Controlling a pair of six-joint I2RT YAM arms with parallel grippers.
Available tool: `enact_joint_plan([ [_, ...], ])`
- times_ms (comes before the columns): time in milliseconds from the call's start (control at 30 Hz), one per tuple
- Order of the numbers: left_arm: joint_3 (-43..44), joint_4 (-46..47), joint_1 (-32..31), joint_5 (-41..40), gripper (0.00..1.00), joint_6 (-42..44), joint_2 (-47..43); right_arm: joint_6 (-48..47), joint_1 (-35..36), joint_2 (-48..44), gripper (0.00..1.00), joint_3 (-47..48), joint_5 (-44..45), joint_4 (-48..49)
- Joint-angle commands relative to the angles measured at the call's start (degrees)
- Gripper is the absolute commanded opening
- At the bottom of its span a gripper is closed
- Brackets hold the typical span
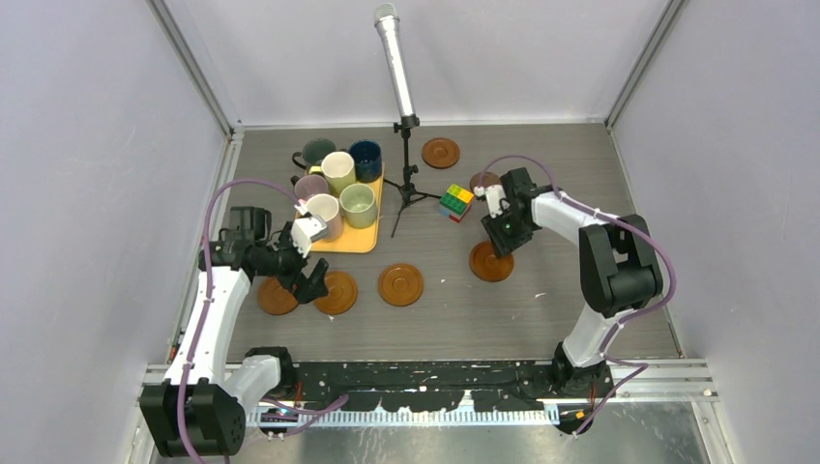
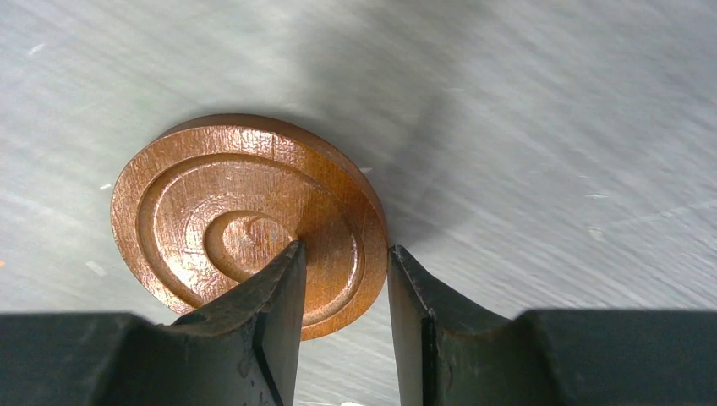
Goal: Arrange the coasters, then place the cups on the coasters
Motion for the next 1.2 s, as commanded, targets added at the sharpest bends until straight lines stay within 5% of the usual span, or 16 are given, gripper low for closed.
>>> enact_joint_plan([
  [0, 1.55, 0.16, 0.3, 1.46, 1.0, -1.42, -1.09, -0.36, 8.15, -0.49, 0.41, -3.84, -0.76, -2.58],
  [167, 1.55, -0.21, 0.3, 1.86, 1.0, -2.37, -1.82, 2.08, 14.33, 2.32, 0.39, -2.08, 1.1, -2.01],
  [767, 1.36, 0.14, 0.31, 2.0, 1.0, -2.5, -1.27, 1.95, 19.66, 0.82, 0.38, -1.91, 2.29, -3.27],
  [1033, 1.46, -0.49, 0.29, 1.71, 1.0, -2.11, -1.55, 5.35, 17.81, -5.46, 0.68, 3.36, -3.03, -6.71],
  [1167, 1.37, -0.28, 0.26, 2.11, 1.0, -2.2, -1.04, 7.07, 14.14, -10.64, 0.74, 7.65, -7.96, -7.55],
])
